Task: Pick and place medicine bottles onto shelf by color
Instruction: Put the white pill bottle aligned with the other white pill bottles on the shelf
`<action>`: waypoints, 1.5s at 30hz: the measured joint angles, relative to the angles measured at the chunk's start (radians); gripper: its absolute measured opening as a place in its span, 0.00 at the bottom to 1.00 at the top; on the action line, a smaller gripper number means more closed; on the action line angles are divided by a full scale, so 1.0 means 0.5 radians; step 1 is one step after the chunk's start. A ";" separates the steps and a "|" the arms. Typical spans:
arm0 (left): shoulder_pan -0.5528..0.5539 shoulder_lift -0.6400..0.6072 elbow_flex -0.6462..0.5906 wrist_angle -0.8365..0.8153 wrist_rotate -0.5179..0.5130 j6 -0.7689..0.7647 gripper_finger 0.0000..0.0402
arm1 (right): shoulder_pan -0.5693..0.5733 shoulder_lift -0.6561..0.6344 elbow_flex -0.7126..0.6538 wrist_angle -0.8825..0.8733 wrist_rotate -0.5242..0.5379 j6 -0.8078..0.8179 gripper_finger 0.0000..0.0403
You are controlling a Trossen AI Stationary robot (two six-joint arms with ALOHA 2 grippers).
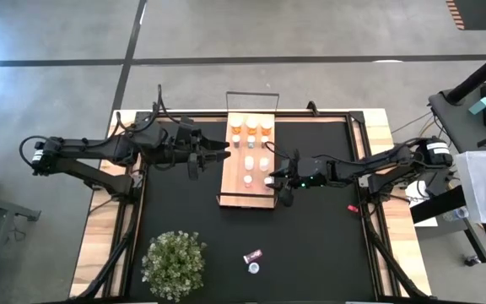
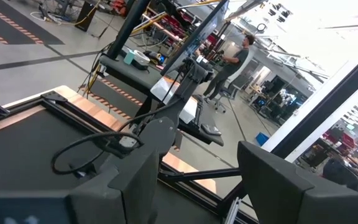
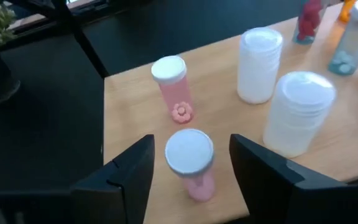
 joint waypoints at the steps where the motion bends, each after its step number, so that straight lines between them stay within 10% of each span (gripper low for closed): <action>1: 0.000 0.000 0.000 0.000 0.000 0.001 0.50 | 0.000 -0.029 0.000 -0.043 0.000 0.000 0.50; 19: -0.097 0.144 0.012 0.303 0.103 0.111 0.50 | 0.005 -1.008 0.000 -1.296 -0.010 0.372 0.50; 29: -0.471 0.489 0.119 0.697 0.281 0.210 0.50 | 0.161 -1.282 0.000 -1.405 -0.020 0.650 0.50; 45: -0.939 0.904 0.179 0.342 0.205 -1.203 0.50 | 0.491 -1.242 -0.002 -1.710 -0.023 0.705 0.50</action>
